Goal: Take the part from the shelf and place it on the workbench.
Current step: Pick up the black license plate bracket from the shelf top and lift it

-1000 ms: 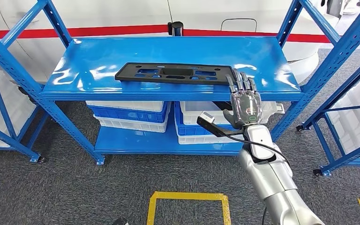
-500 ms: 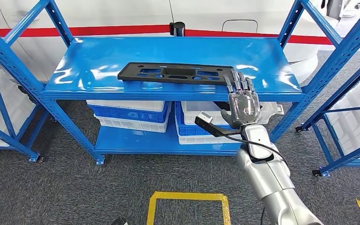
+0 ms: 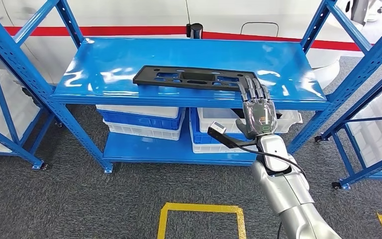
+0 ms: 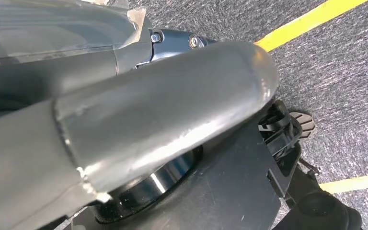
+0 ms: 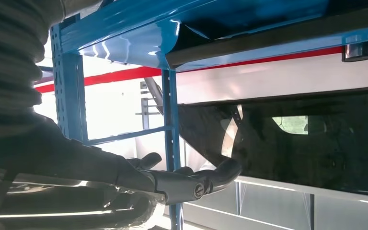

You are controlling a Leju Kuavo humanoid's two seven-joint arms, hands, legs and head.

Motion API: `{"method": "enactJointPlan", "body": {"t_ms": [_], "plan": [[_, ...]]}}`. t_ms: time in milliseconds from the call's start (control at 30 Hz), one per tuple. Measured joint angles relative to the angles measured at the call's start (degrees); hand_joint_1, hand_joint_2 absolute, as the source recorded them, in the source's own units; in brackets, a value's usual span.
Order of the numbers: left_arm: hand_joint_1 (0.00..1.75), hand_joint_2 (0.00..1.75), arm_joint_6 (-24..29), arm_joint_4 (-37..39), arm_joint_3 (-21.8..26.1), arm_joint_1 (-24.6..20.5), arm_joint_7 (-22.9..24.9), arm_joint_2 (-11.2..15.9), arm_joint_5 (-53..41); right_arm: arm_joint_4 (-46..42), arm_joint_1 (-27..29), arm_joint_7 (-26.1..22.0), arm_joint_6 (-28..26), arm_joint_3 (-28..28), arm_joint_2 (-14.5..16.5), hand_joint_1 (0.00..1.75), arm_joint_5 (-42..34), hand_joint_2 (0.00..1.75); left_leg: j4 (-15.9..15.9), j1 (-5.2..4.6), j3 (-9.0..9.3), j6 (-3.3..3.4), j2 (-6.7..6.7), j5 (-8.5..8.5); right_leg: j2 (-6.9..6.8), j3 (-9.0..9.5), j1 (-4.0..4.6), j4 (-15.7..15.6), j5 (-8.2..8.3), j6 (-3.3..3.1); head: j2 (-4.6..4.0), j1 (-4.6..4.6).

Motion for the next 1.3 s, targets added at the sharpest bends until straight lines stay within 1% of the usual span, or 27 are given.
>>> {"method": "enactJointPlan", "body": {"t_ms": [33,100,133,167,200,233,300,333,367,467,533,567,633,667,700,733,800,867,933,1000,1033,1067,1133,1167,1200,1233,1300], "plan": [[0.0,0.0,-0.01,-0.01,0.0,-0.02,0.01,-0.02,0.09,-0.03,-0.01,0.0,-0.03,0.0,-0.04,0.0,-0.01,1.75,-0.29,0.18,0.17,0.27,0.11,0.22,0.01,-1.0,0.09,2.08,-1.08,-0.2,0.0,0.06],[0.0,0.0,-0.04,-0.01,0.0,-0.04,0.01,-0.02,0.16,-0.02,0.1,0.0,-0.06,0.01,-0.11,0.0,-0.01,1.75,-0.42,0.31,0.23,0.51,0.22,0.35,0.03,-4.63,0.1,9.77,-4.27,-0.8,0.0,0.18],[0.0,0.0,-0.05,-0.01,0.0,-0.03,0.01,-0.02,0.16,0.02,0.25,0.0,-0.07,0.02,-0.17,0.0,-0.01,1.75,-0.41,0.29,0.22,0.52,0.2,0.34,0.03,-6.44,0.09,13.59,-5.46,-0.88,0.0,0.2],[0.0,0.0,-0.06,-0.01,0.0,0.01,0.01,-0.02,0.17,0.06,0.44,0.0,-0.07,0.02,-0.23,0.0,-0.01,1.75,-0.38,0.3,0.21,0.48,0.17,0.31,0.03,-7.63,0.06,16.02,-6.02,-0.76,0.0,0.2],[0.0,0.0,-0.07,-0.01,0.0,0.04,0.02,-0.02,0.17,0.09,0.56,0.01,-0.07,0.02,-0.31,0.0,-0.02,1.75,-0.34,0.34,0.21,0.39,0.1,0.25,0.01,-7.66,0.01,16.1,-5.66,-0.43,0.0,0.21],[0.0,0.0,-0.1,-0.01,-0.01,0.06,0.09,-0.02,0.17,0.1,0.61,0.01,-0.07,0.01,-0.39,0.0,-0.02,1.75,-0.23,0.43,0.24,0.22,0.03,0.14,-0.01,-6.58,-0.1,13.85,-4.53,0.01,0.0,0.2],[0.0,0.0,-0.46,-0.01,-0.03,-0.08,1.2,0.0,0.16,0.14,0.31,0.03,-0.06,0.0,-0.48,0.0,-0.06,1.75,0.4,0.6,0.1,-0.54,-0.05,-0.37,-0.11,-2.79,-0.27,6.21,-1.85,0.77,0.0,0.29],[0.0,0.0,-0.8,-0.01,-0.07,-0.33,2.18,0.02,0.16,0.17,0.04,0.04,-0.05,0.01,-0.49,0.0,-0.09,1.75,0.91,0.56,-0.15,-1.03,-0.06,-0.71,-0.02,-1.36,-0.24,3.31,-1.07,0.72,0.0,0.28],[0.0,0.0,-1.18,0.0,-0.11,-0.68,3.25,0.05,0.15,0.24,-0.21,0.07,-0.05,0.01,-0.46,0.0,-0.11,1.75,1.32,0.48,-0.44,-1.45,-0.07,-0.97,0.06,-0.61,-0.16,1.78,-0.82,0.43,0.0,0.22],[0.0,0.0,-1.91,-0.01,-0.2,-1.81,5.08,0.11,0.15,0.56,-0.6,0.16,-0.05,0.01,-0.49,0.0,-0.24,1.75,1.76,0.75,-0.88,-2.14,-0.13,-1.31,0.3,-0.51,0.08,1.43,-0.94,-0.85,0.0,-0.05],[0.0,0.0,-2.04,-0.04,-0.23,-2.25,5.36,0.14,0.15,0.67,-0.81,0.25,-0.08,0.0,-0.52,0.0,-0.36,1.75,4.04,1.09,-1.87,-2.72,-0.19,-2.88,0.38,-0.39,0.0,1.38,-0.94,-1.6,0.0,-0.23],[0.0,0.0,-2.07,-0.05,-0.28,-2.4,5.36,0.14,0.13,0.67,-0.89,0.3,-0.1,0.0,-0.52,0.0,-0.4,1.75,6.86,1.18,-3.24,-3.01,-0.2,-4.41,0.42,-0.34,-0.02,1.37,-0.97,-1.89,0.0,-0.33],[0.0,0.0,-2.13,-0.05,-0.49,-2.57,5.35,0.14,0.09,0.74,-0.86,0.38,-0.11,0.0,-0.54,0.0,-0.46,1.75,14.59,1.22,-7.32,-3.39,-0.21,-7.65,0.45,-0.32,0.18,1.37,-1.06,-2.24,0.0,-0.45],[0.0,0.0,-2.16,-0.05,-0.61,-2.58,5.35,0.14,0.07,0.8,-0.75,0.4,-0.13,0.0,-0.56,0.0,-0.47,1.75,17.41,1.22,-9.02,-3.43,-0.21,-8.3,0.47,-0.31,0.3,1.37,-1.09,-2.29,0.0,-0.46],[0.0,0.0,-2.17,-0.05,-0.7,-2.57,5.35,0.14,0.07,0.86,-0.63,0.42,-0.14,0.0,-0.58,0.0,-0.48,1.75,18.33,1.21,-9.85,-3.35,-0.21,-7.89,0.5,-0.28,0.41,1.38,-1.11,-2.31,0.0,-0.46],[0.0,0.0,-2.17,-0.05,-0.76,-2.58,5.35,0.15,0.07,0.9,-0.55,0.45,-0.16,0.0,-0.61,0.0,-0.48,1.75,16.95,1.2,-9.52,-3.13,-0.22,-6.4,0.57,-0.22,0.5,1.38,-1.12,-2.32,0.0,-0.46],[0.0,0.0,-2.17,-0.07,-0.8,-2.68,5.35,0.21,0.07,0.91,-0.53,0.5,-0.21,-0.01,-0.63,0.0,-0.48,1.75,9.44,1.11,-6.27,-2.32,-0.35,-2.14,0.73,-0.08,0.65,1.38,-1.14,-2.3,0.0,-0.45],[0.0,0.0,-2.18,-0.1,-0.81,-2.87,5.35,0.32,0.07,0.91,-0.56,0.54,-0.23,-0.03,-0.67,0.0,-0.5,1.75,3.53,0.85,-3.5,-1.79,-0.44,0.08,0.81,-0.08,1.0,1.39,-1.16,-2.24,0.0,-0.4],[0.0,0.0,-2.19,-0.11,-0.82,-2.97,5.35,0.38,0.07,0.91,-0.53,0.55,-0.25,-0.03,-0.71,0.0,-0.52,1.75,2.45,0.5,-3.02,-1.69,-0.43,0.13,0.79,-0.11,1.16,1.28,-1.12,-2.08,0.0,-0.39],[0.0,0.0,-2.21,-0.12,-0.83,-2.96,5.36,0.36,0.07,0.91,-0.53,0.55,-0.29,-0.04,-0.78,0.0,-0.53,1.75,1.91,0.65,-2.77,-1.21,-0.34,0.56,0.67,-0.39,1.17,1.65,-1.41,-1.71,0.0,-0.38],[0.0,0.0,-2.21,-0.13,-0.83,-2.98,5.37,0.36,0.07,0.91,-0.57,0.55,-0.34,-0.05,-0.86,0.0,-0.55,1.75,1.61,0.78,-2.63,-0.91,-0.26,0.82,0.6,-1.02,1.21,2.91,-2.16,-1.65,0.0,-0.31],[0.0,0.0,-2.23,-0.14,-0.83,-3.01,5.37,0.35,0.07,0.92,-0.59,0.55,-0.39,-0.06,-0.94,0.0,-0.57,1.75,1.34,0.93,-2.51,-0.67,-0.19,1.05,0.53,-2.17,1.23,5.36,-3.44,-1.72,0.0,-0.26],[0.0,0.0,-2.27,-0.16,-0.83,-3.03,5.36,0.36,0.07,1.02,-0.45,0.55,-0.47,-0.05,-1.05,0.0,-0.61,1.75,1.31,0.88,-2.55,-0.5,-0.16,1.12,0.48,-5.58,1.08,12.91,-6.68,-1.98,0.0,-0.17],[0.0,0.0,-2.29,-0.16,-0.83,-3.0,5.36,0.35,0.07,1.11,-0.29,0.55,-0.5,-0.04,-1.1,0.0,-0.62,1.75,1.33,0.87,-2.56,-0.49,-0.17,1.11,0.47,-7.05,1.0,16.13,-7.74,-1.86,0.0,-0.18],[0.0,0.0,-2.3,-0.16,-0.83,-2.95,5.36,0.35,0.07,1.22,-0.14,0.55,-0.55,-0.04,-1.15,0.0,-0.63,1.75,1.36,0.86,-2.57,-0.49,-0.19,1.1,0.46,-7.66,0.93,17.55,-7.98,-1.53,0.0,-0.16],[0.0,0.0,-2.3,-0.16,-0.83,-2.92,5.34,0.34,0.07,1.31,-0.06,0.55,-0.61,-0.04,-1.21,0.0,-0.64,1.75,1.4,0.88,-2.56,-0.53,-0.23,1.07,0.43,-7.15,0.83,16.63,-7.32,-1.05,0.0,-0.14],[0.0,0.0,-2.28,-0.16,-0.83,-2.91,5.26,0.31,0.08,1.4,-0.11,0.55,-0.82,-0.05,-1.32,0.0,-0.67,1.75,1.61,0.93,-2.52,-0.8,-0.31,0.9,0.22,-3.43,0.52,9.07,-4.45,-0.09,0.0,-0.12]]}}
